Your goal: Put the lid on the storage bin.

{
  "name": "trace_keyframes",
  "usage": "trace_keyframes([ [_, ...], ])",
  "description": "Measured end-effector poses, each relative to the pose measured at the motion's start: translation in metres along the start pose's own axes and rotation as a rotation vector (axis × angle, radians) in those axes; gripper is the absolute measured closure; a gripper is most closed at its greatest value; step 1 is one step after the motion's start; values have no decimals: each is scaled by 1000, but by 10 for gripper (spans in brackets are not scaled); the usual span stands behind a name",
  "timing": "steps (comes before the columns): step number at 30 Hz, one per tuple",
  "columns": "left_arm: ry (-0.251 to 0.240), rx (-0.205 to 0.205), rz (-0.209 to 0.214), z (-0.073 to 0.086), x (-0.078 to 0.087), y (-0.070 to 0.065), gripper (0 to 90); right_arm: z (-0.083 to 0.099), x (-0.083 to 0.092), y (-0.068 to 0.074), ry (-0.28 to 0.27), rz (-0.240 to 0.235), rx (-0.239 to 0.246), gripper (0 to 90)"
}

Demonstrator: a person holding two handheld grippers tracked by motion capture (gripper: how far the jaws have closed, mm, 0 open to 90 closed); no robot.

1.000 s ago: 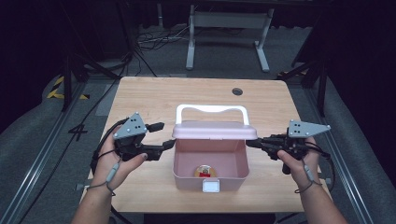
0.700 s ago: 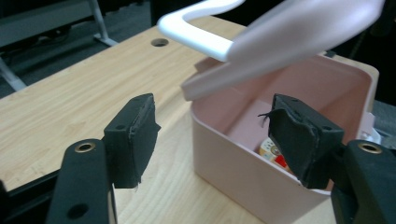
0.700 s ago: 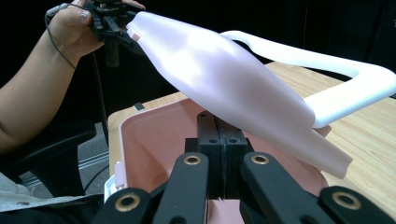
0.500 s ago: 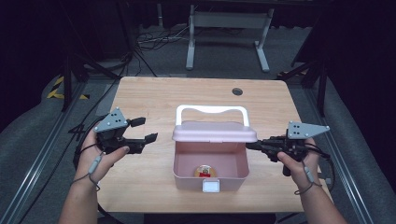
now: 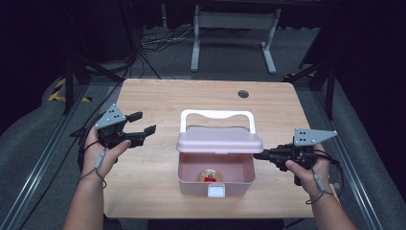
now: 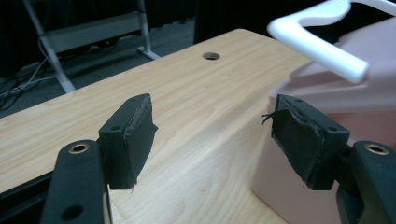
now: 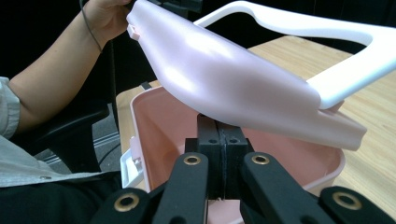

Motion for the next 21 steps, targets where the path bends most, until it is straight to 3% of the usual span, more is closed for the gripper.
trace_keyframes([
  [11,58,-13,-64,11,-7,6,307,5,-4,6,158,50,69,900],
  [21,72,-8,-62,16,-13,7,307,9,-7,7,245,41,66,900],
])
Point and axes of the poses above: each handheld gripper's, and its own axes: x roughly backward along the jaws, z roughly out of its underside, y roughly to its left, the point moved 3 cm from there along -x, roughly forward along the jaws, and after that the axes turned 13 degrees about -x, right-handed, at the moved point
